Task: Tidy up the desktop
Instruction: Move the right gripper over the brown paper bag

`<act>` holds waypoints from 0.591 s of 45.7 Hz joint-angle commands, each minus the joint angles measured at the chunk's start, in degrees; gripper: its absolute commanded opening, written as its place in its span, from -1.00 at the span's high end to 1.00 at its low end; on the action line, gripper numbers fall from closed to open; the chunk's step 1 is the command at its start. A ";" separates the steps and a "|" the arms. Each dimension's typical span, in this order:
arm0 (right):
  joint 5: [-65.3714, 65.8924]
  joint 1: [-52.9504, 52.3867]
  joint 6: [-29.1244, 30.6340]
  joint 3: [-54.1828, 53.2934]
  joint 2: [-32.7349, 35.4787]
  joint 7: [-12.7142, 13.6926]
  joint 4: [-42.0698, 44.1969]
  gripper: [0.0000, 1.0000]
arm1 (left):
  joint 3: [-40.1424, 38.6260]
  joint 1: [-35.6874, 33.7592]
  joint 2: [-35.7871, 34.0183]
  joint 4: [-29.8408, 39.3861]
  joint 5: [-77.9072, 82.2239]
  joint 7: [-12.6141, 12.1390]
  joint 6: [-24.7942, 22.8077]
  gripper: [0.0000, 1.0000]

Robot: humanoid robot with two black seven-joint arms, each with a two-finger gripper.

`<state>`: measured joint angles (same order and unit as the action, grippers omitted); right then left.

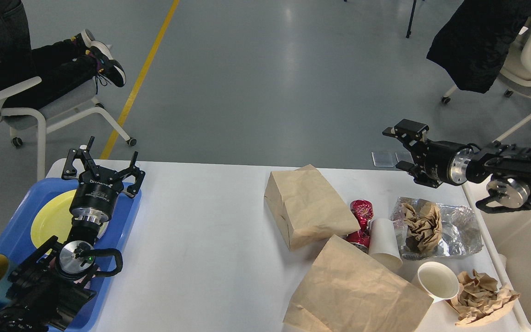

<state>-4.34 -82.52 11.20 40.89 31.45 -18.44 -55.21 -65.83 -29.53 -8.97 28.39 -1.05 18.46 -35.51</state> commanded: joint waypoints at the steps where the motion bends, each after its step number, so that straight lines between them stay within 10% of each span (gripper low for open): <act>1: -0.23 -8.43 7.06 8.13 -4.37 0.33 -0.25 -1.00 | 0.00 0.00 0.00 0.00 -0.01 0.00 0.00 -0.93; 17: -0.41 -34.27 32.39 30.30 -25.46 1.65 -5.34 -1.00 | 0.00 0.00 0.00 0.00 -0.01 0.00 0.00 -0.93; 27: -0.67 -47.46 33.01 28.72 -26.35 16.67 -17.47 -1.00 | 0.00 0.00 0.00 0.00 -0.01 0.00 0.00 -0.93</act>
<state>-4.89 -123.84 44.03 70.45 5.29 -9.19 -66.69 -65.83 -29.53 -8.97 28.39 -1.06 18.45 -35.51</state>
